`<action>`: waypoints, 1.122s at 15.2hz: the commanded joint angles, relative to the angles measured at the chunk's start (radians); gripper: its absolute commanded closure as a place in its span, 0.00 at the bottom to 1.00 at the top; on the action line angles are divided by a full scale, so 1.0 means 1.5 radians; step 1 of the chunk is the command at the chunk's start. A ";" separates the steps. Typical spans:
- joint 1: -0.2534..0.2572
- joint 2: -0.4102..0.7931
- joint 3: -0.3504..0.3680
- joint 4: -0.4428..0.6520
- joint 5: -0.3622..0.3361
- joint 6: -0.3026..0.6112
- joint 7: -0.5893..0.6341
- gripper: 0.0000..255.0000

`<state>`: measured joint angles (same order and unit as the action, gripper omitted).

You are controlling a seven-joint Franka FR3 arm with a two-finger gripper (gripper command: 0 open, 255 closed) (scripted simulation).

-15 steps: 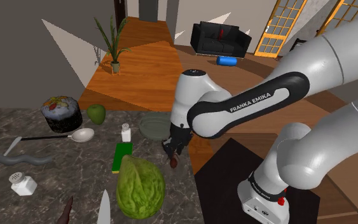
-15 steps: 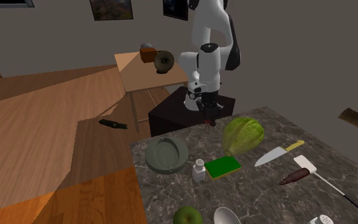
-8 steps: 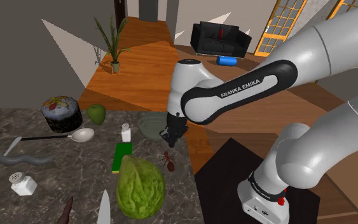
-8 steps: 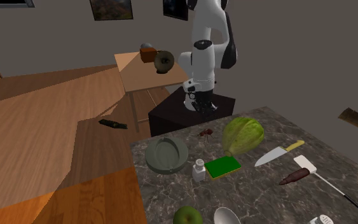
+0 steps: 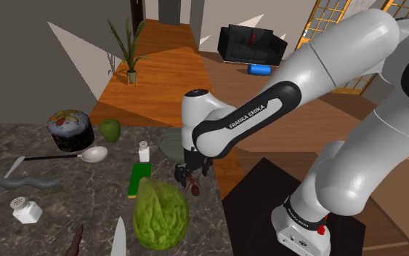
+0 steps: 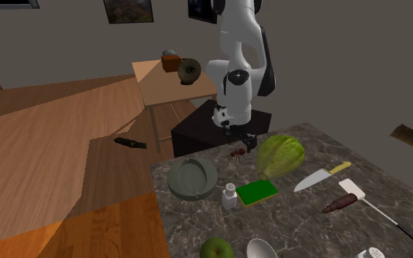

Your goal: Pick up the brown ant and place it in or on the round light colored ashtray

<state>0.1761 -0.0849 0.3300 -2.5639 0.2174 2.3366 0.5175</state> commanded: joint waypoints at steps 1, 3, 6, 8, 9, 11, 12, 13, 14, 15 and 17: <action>0.003 0.024 0.005 -0.002 -0.004 0.019 0.008 0.00; 0.004 0.039 0.006 -0.008 -0.005 0.040 0.010 0.00; 0.006 0.063 0.009 -0.017 -0.009 0.073 0.014 0.00; 0.006 0.068 0.009 -0.018 -0.010 0.079 0.015 0.00; 0.006 0.068 0.009 -0.018 -0.010 0.079 0.015 0.00; 0.006 0.068 0.009 -0.018 -0.010 0.079 0.015 0.00; 0.006 0.068 0.009 -0.018 -0.010 0.079 0.015 0.00; 0.006 0.068 0.009 -0.018 -0.010 0.079 0.015 0.00; 0.006 0.068 0.009 -0.018 -0.010 0.079 0.015 0.00; 0.006 0.068 0.009 -0.018 -0.010 0.079 0.015 1.00; 0.006 0.068 0.009 -0.018 -0.010 0.079 0.015 1.00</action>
<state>0.1850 0.0161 0.3431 -2.5909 0.2028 2.4549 0.5391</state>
